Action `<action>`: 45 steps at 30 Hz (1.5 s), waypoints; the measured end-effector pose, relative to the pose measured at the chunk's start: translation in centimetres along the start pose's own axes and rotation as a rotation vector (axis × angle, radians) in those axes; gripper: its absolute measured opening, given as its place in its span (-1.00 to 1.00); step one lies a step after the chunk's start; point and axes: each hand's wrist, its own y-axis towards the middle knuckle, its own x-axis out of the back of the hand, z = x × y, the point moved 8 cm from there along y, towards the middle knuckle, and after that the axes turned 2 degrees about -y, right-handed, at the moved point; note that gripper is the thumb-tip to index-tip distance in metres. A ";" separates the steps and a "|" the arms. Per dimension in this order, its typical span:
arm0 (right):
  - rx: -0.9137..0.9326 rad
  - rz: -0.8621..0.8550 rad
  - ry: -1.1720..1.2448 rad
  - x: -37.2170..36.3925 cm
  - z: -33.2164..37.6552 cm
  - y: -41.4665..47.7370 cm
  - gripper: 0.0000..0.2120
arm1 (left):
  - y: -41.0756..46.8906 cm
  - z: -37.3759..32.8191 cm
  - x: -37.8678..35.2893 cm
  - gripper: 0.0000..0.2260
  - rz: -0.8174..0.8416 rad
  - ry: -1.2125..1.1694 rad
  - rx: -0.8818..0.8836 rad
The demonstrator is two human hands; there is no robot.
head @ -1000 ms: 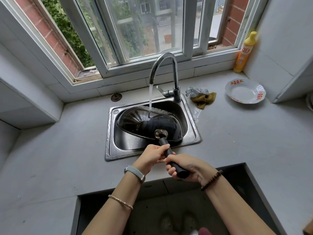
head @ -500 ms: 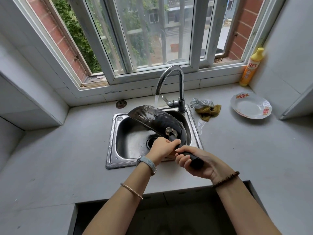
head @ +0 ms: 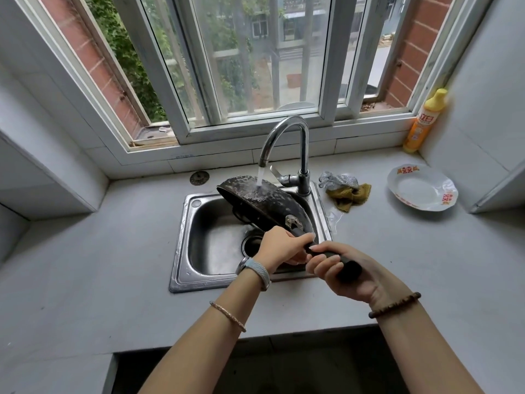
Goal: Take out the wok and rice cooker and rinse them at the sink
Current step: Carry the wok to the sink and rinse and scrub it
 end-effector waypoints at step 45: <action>0.100 -0.412 -0.516 -0.9 -7.0 3.1 -0.84 | -4.3 7.6 2.9 -0.73 0.032 -0.310 0.116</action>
